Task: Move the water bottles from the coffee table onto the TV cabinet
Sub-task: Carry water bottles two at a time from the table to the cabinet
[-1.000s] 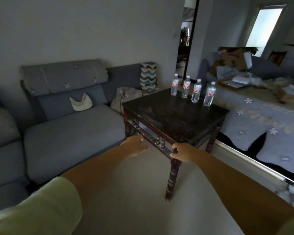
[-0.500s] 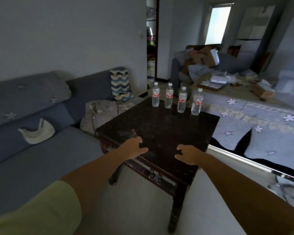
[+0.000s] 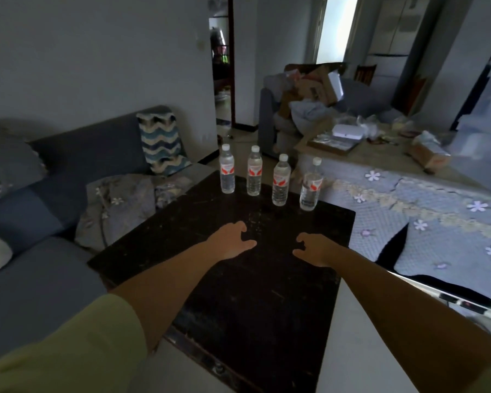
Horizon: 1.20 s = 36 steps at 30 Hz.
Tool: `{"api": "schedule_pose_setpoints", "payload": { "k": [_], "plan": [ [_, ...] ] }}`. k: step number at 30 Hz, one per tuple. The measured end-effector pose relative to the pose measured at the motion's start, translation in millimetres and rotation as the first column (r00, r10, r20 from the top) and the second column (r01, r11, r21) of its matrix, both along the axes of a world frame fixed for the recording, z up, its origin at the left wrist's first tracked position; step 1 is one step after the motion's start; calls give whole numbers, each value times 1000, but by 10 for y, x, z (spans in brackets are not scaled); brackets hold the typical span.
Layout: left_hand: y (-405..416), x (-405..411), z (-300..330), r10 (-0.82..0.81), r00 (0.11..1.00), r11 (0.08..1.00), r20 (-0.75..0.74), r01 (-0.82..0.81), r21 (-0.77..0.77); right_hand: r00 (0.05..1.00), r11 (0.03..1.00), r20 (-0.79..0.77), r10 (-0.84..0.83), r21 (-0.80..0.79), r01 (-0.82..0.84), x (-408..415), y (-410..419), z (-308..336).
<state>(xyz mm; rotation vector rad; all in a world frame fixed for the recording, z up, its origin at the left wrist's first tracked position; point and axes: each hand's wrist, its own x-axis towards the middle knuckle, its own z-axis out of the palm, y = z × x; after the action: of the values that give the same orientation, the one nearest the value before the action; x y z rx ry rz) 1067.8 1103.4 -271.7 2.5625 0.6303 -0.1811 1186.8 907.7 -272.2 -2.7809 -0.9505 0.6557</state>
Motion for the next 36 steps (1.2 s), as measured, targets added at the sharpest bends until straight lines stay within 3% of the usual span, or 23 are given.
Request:
{"api": "schedule_pose_setpoints", "payload": {
  "k": [10,16,21,26,32,36],
  "plan": [
    [463,1330,-405,-97,993,992,-64,91,-93,990,992,-55,-127,-26,126,1164,288,-382],
    [848,2322,-716,-172,981,968,-90,151,-202,923,925,-109,-368,58,376,2026,599,-711],
    [1138,3092,-1028,-50,998,927,27,56,-371,778,735,-158,-609,257,627,2657,967,-987],
    [1168,3650,-1406,122,970,780,211,38,-624,647,523,-249,-720,418,743,3016,1238,-1339],
    [1145,4119,-1694,282,873,721,398,81,-688,580,156,-420,-698,701,696,3367,1445,-1657],
    [1173,4277,-1761,291,866,738,406,67,-672,543,86,-448,-710,711,698,3493,1533,-1755]
  ]
}}
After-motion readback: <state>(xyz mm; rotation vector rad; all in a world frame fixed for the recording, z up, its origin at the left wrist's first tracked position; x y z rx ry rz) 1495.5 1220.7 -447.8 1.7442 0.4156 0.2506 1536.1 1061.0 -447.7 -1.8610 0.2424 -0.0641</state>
